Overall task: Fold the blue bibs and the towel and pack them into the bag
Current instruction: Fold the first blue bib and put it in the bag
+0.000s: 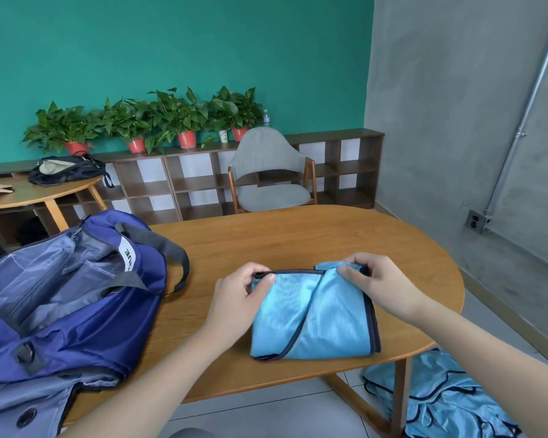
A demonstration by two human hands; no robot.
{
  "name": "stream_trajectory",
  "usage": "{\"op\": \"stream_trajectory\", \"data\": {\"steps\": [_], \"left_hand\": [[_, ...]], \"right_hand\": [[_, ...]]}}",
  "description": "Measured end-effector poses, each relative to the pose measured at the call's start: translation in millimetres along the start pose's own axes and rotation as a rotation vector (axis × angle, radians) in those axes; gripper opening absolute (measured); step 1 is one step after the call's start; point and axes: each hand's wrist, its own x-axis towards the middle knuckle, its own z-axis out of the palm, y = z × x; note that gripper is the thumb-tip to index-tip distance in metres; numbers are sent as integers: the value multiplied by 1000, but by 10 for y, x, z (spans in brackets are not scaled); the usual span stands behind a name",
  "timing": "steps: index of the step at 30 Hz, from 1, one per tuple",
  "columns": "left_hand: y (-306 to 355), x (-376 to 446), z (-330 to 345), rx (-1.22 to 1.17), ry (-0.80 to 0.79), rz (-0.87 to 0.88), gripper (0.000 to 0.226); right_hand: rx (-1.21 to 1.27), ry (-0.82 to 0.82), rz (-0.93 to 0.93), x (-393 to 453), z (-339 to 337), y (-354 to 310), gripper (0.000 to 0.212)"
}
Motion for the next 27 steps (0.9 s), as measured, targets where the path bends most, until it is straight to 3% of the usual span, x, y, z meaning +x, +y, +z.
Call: {"op": "stream_trajectory", "data": {"steps": [6, 19, 23, 27], "left_hand": [[-622, 95, 301, 121, -61, -254, 6], [-546, 52, 252, -115, 138, -179, 15], [-627, 168, 235, -8, 58, -112, 15], [-779, 272, 234, 105, -60, -163, 12]], "right_hand": [[-114, -160, 225, 361, 203, 517, 24], [-237, -76, -61, 588, 304, 294, 9], [-394, -175, -67, 695, 346, 362, 7], [-434, -184, 25, 775, 369, 517, 10]]}}
